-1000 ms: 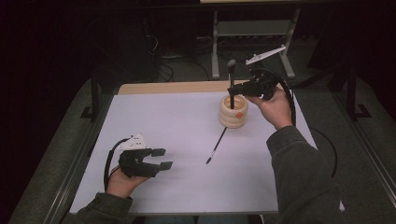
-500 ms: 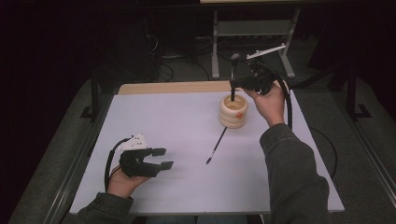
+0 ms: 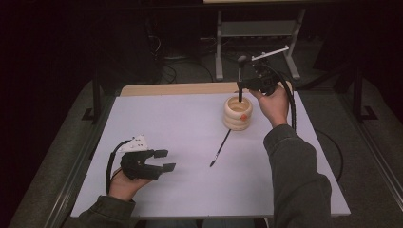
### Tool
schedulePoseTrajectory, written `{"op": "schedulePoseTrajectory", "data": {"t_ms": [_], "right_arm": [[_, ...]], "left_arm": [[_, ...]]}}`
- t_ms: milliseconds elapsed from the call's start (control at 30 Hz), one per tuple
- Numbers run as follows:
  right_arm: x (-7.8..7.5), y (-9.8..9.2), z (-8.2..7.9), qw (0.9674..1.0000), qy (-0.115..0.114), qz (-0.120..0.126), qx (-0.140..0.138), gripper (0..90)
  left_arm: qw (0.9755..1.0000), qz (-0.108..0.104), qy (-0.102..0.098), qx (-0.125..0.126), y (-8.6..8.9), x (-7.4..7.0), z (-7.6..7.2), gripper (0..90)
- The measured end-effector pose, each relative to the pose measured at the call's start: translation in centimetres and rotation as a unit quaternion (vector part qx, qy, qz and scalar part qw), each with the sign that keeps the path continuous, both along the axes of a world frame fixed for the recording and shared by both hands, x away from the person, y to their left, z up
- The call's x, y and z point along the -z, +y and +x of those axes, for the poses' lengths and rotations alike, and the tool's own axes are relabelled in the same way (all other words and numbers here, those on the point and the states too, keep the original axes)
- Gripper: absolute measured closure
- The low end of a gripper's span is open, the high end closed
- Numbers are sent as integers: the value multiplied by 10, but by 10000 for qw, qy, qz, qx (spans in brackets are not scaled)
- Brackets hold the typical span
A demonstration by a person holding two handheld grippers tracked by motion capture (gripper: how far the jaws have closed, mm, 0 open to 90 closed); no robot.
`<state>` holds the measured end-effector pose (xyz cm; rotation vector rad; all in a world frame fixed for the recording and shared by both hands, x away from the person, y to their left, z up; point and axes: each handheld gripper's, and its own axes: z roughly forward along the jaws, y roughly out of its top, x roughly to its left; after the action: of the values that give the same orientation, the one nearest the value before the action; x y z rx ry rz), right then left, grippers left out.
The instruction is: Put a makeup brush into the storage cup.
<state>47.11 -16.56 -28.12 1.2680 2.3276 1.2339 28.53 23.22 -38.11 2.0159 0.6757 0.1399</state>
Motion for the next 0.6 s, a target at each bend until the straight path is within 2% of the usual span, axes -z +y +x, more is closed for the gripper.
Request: {"op": "schedulePoseTrajectory", "data": {"t_ms": [333, 600], "right_arm": [[6, -7, 6, 9998, 11, 29, 198, 785], [14, -7, 10, 9995, 108, 81, 301, 784]], "left_arm": [[10000, 62, 27, -55, -1, 0, 1, 371], [9999, 91, -4, -50, 1, 0, 1, 364]]}}
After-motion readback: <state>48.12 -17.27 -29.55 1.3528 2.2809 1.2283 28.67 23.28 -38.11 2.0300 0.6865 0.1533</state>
